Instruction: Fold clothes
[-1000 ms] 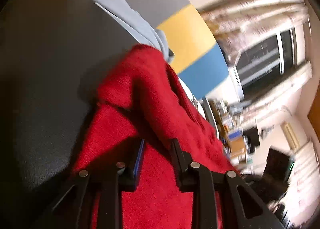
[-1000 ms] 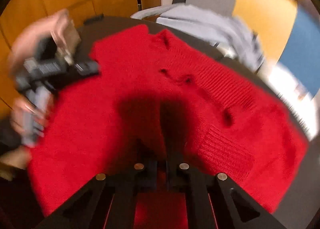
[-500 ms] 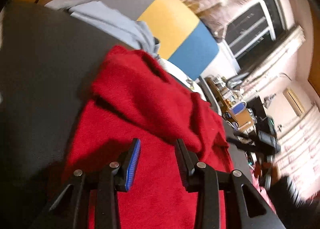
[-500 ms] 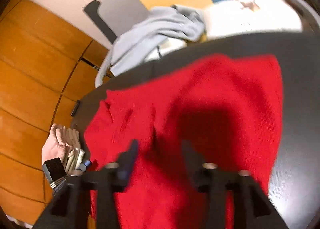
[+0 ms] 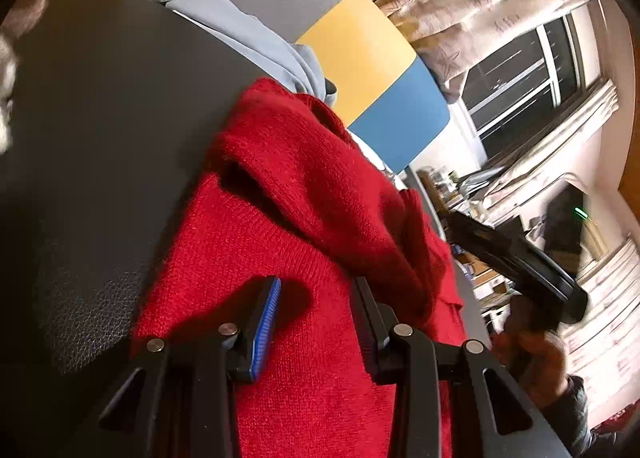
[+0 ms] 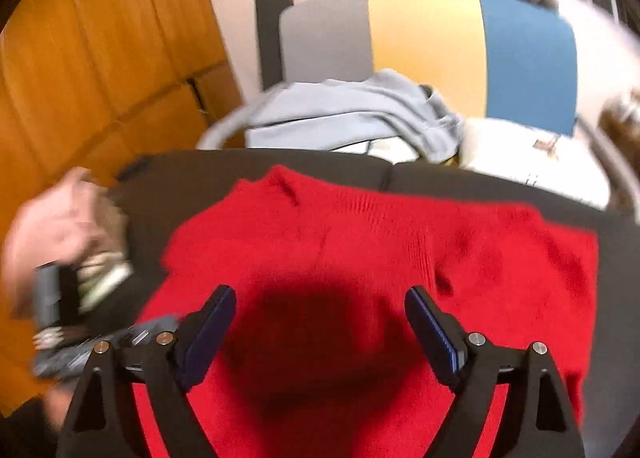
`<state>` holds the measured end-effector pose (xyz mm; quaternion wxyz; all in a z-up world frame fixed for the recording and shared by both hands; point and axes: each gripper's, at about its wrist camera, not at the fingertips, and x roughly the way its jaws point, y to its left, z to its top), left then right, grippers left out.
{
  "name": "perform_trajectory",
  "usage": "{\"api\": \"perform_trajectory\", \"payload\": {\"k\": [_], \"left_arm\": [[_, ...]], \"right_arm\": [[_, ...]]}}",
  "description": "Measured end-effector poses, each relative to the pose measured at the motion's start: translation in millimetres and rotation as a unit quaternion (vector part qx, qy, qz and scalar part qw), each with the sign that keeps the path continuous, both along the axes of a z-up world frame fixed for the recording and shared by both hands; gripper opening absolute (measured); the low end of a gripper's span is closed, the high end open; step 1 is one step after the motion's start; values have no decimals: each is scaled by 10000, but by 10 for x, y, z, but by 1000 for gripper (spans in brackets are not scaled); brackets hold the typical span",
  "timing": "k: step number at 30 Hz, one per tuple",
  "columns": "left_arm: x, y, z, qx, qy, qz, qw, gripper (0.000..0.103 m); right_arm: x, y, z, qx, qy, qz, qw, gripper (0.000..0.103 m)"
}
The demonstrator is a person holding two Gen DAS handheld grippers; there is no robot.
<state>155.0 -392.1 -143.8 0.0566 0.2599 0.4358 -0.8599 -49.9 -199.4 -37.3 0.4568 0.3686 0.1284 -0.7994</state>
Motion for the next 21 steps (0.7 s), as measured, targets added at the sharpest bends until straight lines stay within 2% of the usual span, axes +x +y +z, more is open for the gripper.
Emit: {"api": "perform_trajectory", "payload": {"k": [2,3,4,5,6,8,9,12,14,16,17,18,21], "left_arm": [[10,-1,-6,25,48,0,10000,36],[12,-3,-8,41,66,-3,10000,36],[13,-6,-11,59,87,-5,9999,36],[14,-11,-14,81,115,-7,9999,36],[16,-16,-18,104,143,-10,9998,36],[21,-27,-28,161,186,-33,9997,36],[20,-29,-24,194,185,-65,9996,36],[-15,22,6,437,266,-543,9972,36],[-41,82,9,697,393,-974,9920,36],[-55,152,24,919,546,-1228,9867,37],[-72,191,56,973,640,-1319,9844,37],[-96,235,96,974,712,-1397,9828,38],[-250,369,240,614,674,-1556,9836,40]], "right_arm": [[-82,-298,-134,299,-80,-189,9993,84],[-109,-356,-201,465,-111,-242,9986,77],[-147,-449,-314,787,-71,-358,9962,57],[-198,-481,-448,1056,-83,-472,9933,45],[-219,-431,-506,1029,-184,-502,9933,35],[-237,-299,-504,823,-294,-515,9948,23],[-275,-223,-483,658,-541,-517,9950,15],[-447,2,-402,-39,-1501,-551,9871,13],[-590,119,-341,-759,-2276,-502,9695,13],[-659,159,-171,-1345,-2655,-333,9541,13],[-688,162,-47,-1635,-2773,-212,9465,13],[-718,132,135,-1837,-2731,-92,9442,13],[-774,139,554,-2293,-2541,150,9395,13]]}}
